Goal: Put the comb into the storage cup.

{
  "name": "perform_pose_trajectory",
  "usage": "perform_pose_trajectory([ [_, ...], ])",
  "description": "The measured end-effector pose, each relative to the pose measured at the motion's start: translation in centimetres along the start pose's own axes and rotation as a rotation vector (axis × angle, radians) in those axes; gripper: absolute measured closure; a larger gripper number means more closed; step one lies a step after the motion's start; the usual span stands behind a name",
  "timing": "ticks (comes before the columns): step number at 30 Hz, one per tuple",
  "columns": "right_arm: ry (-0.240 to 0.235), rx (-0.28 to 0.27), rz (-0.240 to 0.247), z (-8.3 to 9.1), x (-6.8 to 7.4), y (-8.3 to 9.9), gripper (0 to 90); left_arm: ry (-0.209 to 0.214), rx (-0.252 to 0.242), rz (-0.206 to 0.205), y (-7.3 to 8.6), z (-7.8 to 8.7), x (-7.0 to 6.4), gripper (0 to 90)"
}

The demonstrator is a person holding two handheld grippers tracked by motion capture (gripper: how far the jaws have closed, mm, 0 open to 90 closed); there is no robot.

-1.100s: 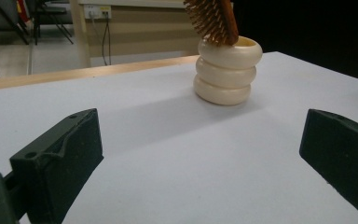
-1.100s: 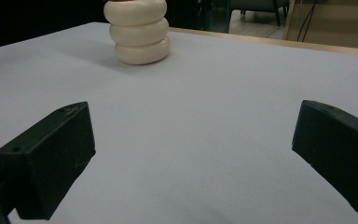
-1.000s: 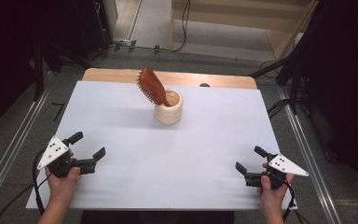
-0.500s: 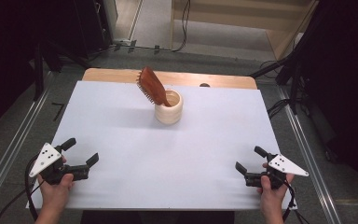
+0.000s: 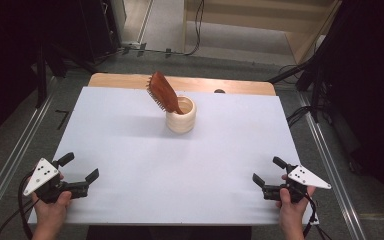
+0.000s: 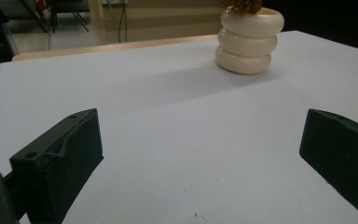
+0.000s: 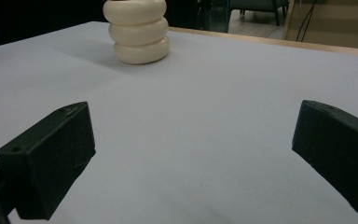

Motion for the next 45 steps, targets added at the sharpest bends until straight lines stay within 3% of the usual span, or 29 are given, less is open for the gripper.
perform_pose_trajectory([
  [11,0.004,0.001,0.0,0.0,0.0,0.0,0.0,-0.002,0.015,-0.001,0.4,1.0,0.9,0.0],
  [26,0.001,0.002,0.008,-0.1,0.0,0.0,0.0,-0.054,0.019,-0.004,0.8,2.3,3.0,0.0],
  [28,0.001,0.008,0.013,-0.1,0.0,0.1,0.0,-0.053,0.009,0.019,0.9,2.3,3.3,0.0],
  [32,-0.003,0.009,0.016,-0.2,0.1,0.1,0.0,-0.053,-0.014,0.053,0.9,2.5,3.5,0.0],
  [45,0.0,0.012,0.02,-0.4,0.0,0.2,0.0,-0.038,0.006,0.056,1.3,2.2,3.2,0.0],
])
Point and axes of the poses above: each handheld gripper's, and its own axes: z roughly backward along the jaws, y roughly out of its underside, x roughly to its left, the point moved 10 cm from there along -z, roughly forward along the jaws, and after that the axes turned 10 degrees about -x, right-handed, at the moved point
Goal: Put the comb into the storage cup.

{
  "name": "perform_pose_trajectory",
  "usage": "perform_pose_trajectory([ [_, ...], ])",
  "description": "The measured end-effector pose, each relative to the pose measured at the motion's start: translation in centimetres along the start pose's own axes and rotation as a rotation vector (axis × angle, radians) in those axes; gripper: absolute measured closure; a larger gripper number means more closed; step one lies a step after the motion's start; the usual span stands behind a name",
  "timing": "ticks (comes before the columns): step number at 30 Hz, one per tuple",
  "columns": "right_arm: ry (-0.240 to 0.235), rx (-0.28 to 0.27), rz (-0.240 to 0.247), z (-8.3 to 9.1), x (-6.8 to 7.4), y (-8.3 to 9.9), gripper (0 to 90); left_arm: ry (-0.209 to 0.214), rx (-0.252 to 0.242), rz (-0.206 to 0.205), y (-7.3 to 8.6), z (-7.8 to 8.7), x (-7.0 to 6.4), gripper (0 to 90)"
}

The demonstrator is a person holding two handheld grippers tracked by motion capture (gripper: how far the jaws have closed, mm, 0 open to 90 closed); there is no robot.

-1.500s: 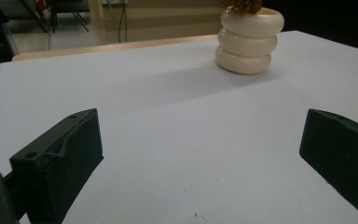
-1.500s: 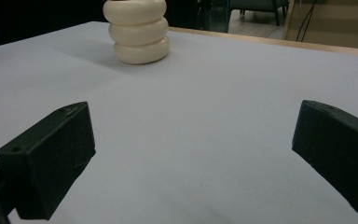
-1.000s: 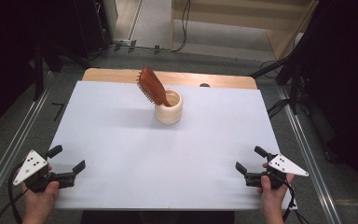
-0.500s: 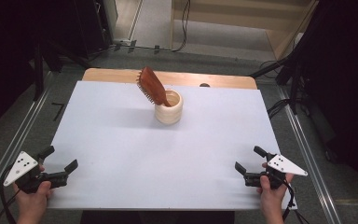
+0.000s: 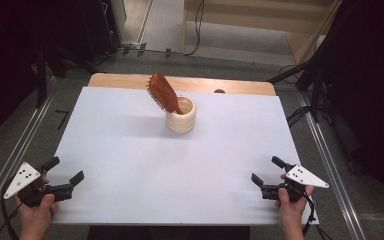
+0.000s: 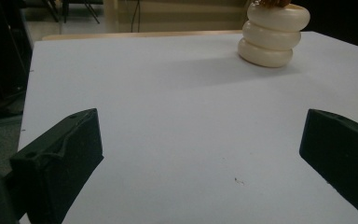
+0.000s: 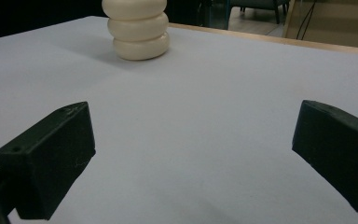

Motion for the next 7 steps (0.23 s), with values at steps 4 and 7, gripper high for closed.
perform_pose_trajectory([
  [4,0.002,0.001,0.0,-0.04,-0.01,0.02,0.0,0.001,0.004,-0.008,0.05,-0.06,-0.09,0.0],
  [7,0.004,0.001,-0.005,0.0,-0.06,0.03,0.0,0.0,0.005,-0.009,0.05,-0.06,-0.07,0.0],
])
Point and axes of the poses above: each handheld gripper's, and its own axes: z roughly backward along the jaws, y roughly out of its underside, x roughly to its left, the point moved 10 cm from there along -z, roughly forward along the jaws, and after that the axes turned 10 degrees about -x, right-handed, at the moved point
